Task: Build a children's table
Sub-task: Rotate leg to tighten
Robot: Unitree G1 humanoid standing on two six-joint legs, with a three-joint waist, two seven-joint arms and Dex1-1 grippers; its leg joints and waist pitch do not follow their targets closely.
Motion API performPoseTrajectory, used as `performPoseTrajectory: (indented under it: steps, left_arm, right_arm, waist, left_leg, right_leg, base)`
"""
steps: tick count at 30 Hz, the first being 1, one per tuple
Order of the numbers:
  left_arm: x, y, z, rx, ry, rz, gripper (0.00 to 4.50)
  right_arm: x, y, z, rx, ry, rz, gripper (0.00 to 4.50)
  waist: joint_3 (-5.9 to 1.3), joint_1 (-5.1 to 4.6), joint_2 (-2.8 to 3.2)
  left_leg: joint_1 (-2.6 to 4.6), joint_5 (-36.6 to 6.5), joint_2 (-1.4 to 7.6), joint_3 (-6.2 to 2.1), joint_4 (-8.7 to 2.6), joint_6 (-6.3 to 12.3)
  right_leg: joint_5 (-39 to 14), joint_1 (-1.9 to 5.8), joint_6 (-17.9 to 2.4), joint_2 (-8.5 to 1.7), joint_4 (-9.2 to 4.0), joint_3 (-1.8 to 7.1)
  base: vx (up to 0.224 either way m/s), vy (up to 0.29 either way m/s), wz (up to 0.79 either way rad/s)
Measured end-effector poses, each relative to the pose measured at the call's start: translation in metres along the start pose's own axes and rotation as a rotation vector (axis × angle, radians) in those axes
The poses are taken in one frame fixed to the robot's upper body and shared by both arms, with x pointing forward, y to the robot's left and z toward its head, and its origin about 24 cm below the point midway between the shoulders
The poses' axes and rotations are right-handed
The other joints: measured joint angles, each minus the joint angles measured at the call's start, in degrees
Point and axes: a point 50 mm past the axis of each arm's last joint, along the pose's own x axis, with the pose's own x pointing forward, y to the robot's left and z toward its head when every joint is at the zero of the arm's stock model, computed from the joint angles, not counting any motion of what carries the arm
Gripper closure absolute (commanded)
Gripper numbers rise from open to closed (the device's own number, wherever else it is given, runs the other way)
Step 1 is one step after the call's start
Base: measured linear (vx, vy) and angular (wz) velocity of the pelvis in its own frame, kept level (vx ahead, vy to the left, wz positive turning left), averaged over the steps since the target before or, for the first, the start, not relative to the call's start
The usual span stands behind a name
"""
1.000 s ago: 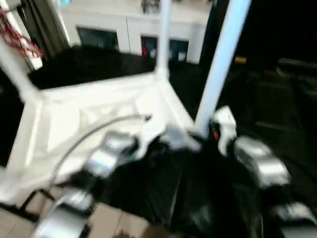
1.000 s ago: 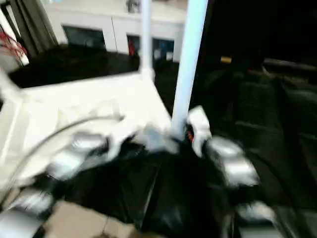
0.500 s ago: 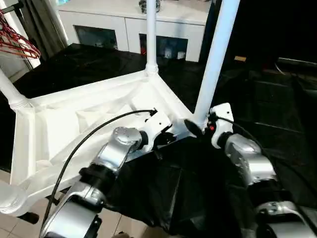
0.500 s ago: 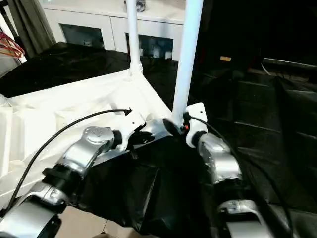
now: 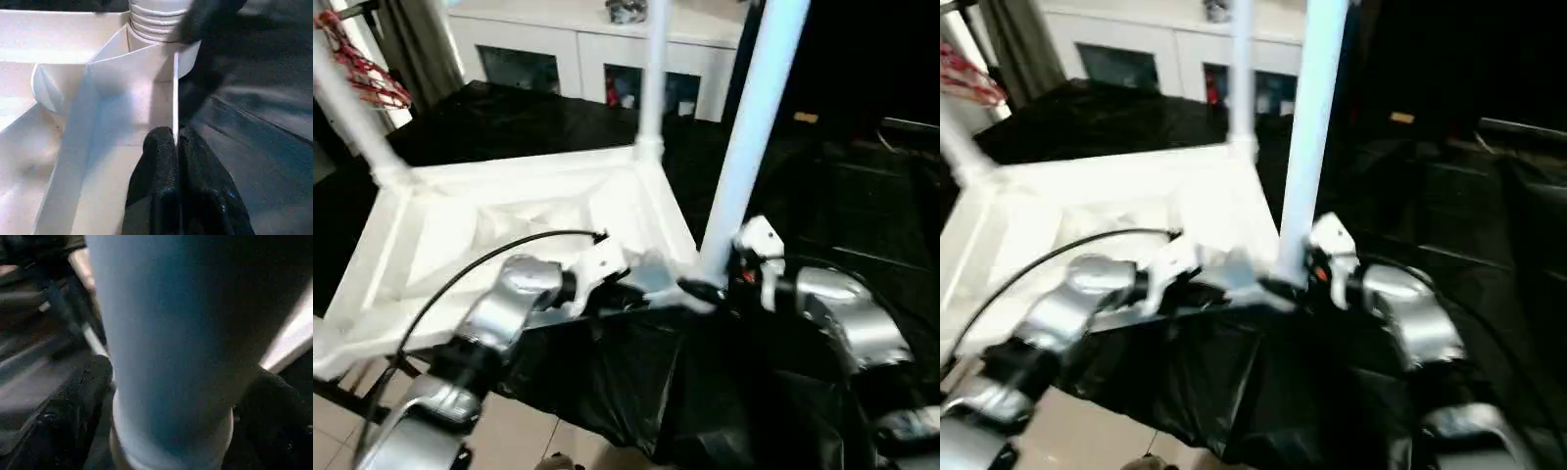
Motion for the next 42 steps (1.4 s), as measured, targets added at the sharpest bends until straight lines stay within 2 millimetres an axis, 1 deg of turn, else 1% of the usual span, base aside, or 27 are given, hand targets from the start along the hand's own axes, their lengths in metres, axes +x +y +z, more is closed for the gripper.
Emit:
performPoseTrajectory:
  steps: [6,8,11,12,18,21,25,26,29,30,34,36,39,42]
  left_arm:
    - [-0.008,-0.007,-0.003,-0.01,0.002,-0.08,4.5]
    - [-0.009,-0.008,-0.003,-0.004,0.004,-0.095,4.5]
    - [-0.011,-0.008,-0.002,0.001,0.007,-0.105,4.5]
    - [-0.011,-0.009,-0.002,-0.001,0.008,-0.108,4.5]
    - [-0.012,-0.01,-0.001,0.002,0.008,-0.11,4.5]
    - [-0.012,-0.011,-0.003,-0.004,0.009,-0.111,4.5]
    - [-0.011,-0.011,-0.005,-0.009,0.01,-0.1,4.5]
    - [-0.01,-0.01,-0.005,-0.011,0.01,-0.088,4.5]
    - [-0.004,-0.005,-0.005,-0.026,0.008,-0.015,4.5]
    - [0.001,-0.001,-0.003,-0.028,0.009,0.031,4.5]
    - [0.013,0.012,0.003,-0.046,0.007,0.167,4.5]
    - [0.024,0.02,0.008,-0.077,0.01,0.263,4.5]
    - [0.035,0.025,0.015,-0.1,0.007,0.334,4.5]
    - [0.038,0.027,0.017,-0.098,0.008,0.361,4.5]
  right_arm:
    - [-0.008,0.007,-0.002,0.008,0.04,0.107,0.39]
    - [-0.008,0.009,-0.001,0.005,0.046,0.128,0.63]
    - [-0.007,0.011,0.001,-0.003,0.05,0.154,0.75]
    - [-0.007,0.012,0.0,-0.001,0.052,0.16,0.95]
    - [-0.007,0.016,0.001,0.0,0.052,0.18,1.44]
    - [-0.006,0.018,-0.001,0.008,0.049,0.18,1.68]
    - [-0.005,0.019,-0.004,0.022,0.036,0.158,1.77]
    - [-0.003,0.019,-0.005,0.029,0.025,0.139,1.78]
    - [0.005,0.014,-0.008,0.06,-0.009,0.02,1.8]
    - [0.008,0.01,-0.011,0.084,-0.027,-0.06,1.8]
    - [0.026,-0.006,-0.007,0.132,-0.068,-0.286,1.81]
    - [0.041,-0.015,-0.004,0.189,-0.094,-0.448,1.81]
    - [0.052,-0.024,0.001,0.223,-0.107,-0.598,1.81]
    - [0.058,-0.025,0.003,0.221,-0.113,-0.656,1.81]
  waist:
    - [0.0,0.12,-0.01]
    - [0.0,0.16,-0.01]
    - [0.0,0.23,-0.01]
    - [0.0,0.26,-0.01]
    - [0.0,0.35,-0.01]
    - [0.0,0.39,-0.02]
    - [-0.01,0.32,-0.06]
    - [-0.01,0.26,-0.07]
    - [-0.02,-0.38,-0.08]
    - [-0.02,-0.56,-0.1]
    - [-0.02,-1.48,-0.11]
    - [-0.02,-1.73,-0.1]
    - [-0.03,-1.65,-0.08]
    - [-0.04,-1.51,-0.07]
  left_leg:
    - [-0.01,0.0,0.02,0.0,0.0,0.06]
    - [-0.02,0.1,0.03,0.0,0.0,0.11]
    - [-0.03,0.1,0.03,0.0,0.02,0.12]
    - [-0.04,0.1,0.03,0.0,0.02,0.12]
    - [-0.07,0.1,0.03,0.0,0.01,0.12]
    - [-0.07,0.1,0.02,0.0,0.01,0.12]
    - [-0.06,0.1,0.03,0.0,0.01,0.12]
    - [-0.07,0.1,0.03,0.0,0.02,0.12]
    - [-0.1,0.1,0.02,0.01,0.03,0.11]
    - [-0.09,0.1,0.02,0.01,0.05,0.08]
    - [-0.04,0.2,0.01,0.0,0.02,0.01]
    - [-0.05,0.2,0.0,-0.01,0.02,-0.02]
    - [-0.04,0.3,-0.01,-0.01,-0.03,-0.01]
    - [-0.12,0.3,-0.03,-0.01,-0.19,0.05]
  right_leg:
    - [0.0,0.01,0.0,0.0,0.01,-0.01]
    - [0.0,0.01,0.0,0.0,0.01,0.0]
    - [0.0,0.03,0.0,0.0,0.01,0.0]
    - [0.0,0.03,0.0,0.0,0.0,0.0]
    - [0.0,0.02,0.1,0.0,0.0,-0.01]
    - [0.0,0.02,0.1,0.0,-0.01,0.0]
    - [0.0,0.06,0.1,0.0,0.0,0.0]
    - [0.0,0.06,0.1,0.0,0.01,0.0]
    - [-0.1,0.12,0.2,0.0,-0.01,0.01]
    - [-0.2,0.13,0.3,0.0,0.02,0.01]
    - [-0.1,0.11,0.3,0.01,0.03,0.01]
    - [-0.1,0.09,0.3,0.01,0.04,0.01]
    - [-0.1,0.11,0.3,-0.01,0.01,0.02]
    - [0.0,0.07,0.1,-0.01,-0.01,0.02]
  base:
    - [0.0,0.0,0.0]
    - [0.0,0.0,0.0]
    - [0.0,0.0,0.0]
    - [0.0,0.0,0.0]
    - [0.0,0.0,0.0]
    - [0.0,0.0,0.0]
    - [0.0,0.0,0.0]
    - [0.0,0.0,0.0]
    - [0.0,0.0,0.0]
    - [0.0,0.0,0.0]
    - [0.0,0.0,0.0]
    - [0.0,0.0,0.0]
    - [0.0,0.0,0.0]
    - [0.0,0.0,0.0]
